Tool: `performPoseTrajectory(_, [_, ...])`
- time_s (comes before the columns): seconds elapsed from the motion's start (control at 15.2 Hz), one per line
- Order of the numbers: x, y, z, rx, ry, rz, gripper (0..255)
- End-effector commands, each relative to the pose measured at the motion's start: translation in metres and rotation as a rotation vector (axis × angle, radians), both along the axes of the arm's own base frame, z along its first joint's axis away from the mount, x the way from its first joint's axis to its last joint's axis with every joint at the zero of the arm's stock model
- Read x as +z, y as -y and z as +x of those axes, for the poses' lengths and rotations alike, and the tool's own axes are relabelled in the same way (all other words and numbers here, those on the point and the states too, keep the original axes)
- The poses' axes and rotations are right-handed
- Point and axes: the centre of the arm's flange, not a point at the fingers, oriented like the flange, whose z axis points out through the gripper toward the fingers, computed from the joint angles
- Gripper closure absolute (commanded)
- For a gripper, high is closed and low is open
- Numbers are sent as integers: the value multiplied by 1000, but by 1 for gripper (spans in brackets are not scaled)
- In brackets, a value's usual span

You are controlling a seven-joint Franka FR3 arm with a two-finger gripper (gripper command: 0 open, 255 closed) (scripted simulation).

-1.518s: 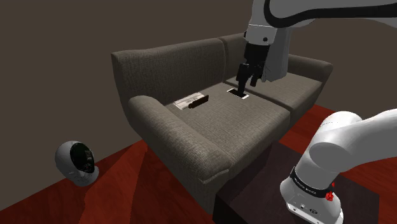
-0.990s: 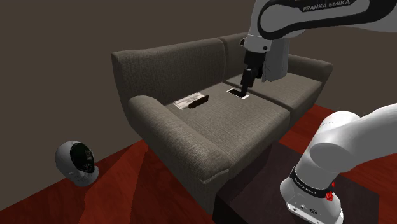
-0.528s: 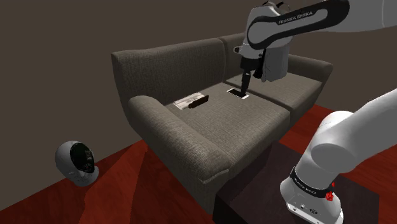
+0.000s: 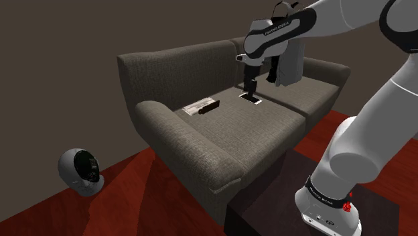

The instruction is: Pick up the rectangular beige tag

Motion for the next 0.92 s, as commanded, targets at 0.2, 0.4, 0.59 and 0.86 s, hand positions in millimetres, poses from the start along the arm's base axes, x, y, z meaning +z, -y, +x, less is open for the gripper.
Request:
performPoseTrajectory(0.2, [-30, 19, 55, 199, 14, -11, 0])
performPoseTrajectory(0.4, [-47, 26, 90, 314, 22, -17, 0])
performPoseTrajectory(0.59, [-63, 28, 125, 430, 30, -23, 0])
performPoseTrajectory(0.86, [-85, 26, 172, 583, 40, -31, 0])
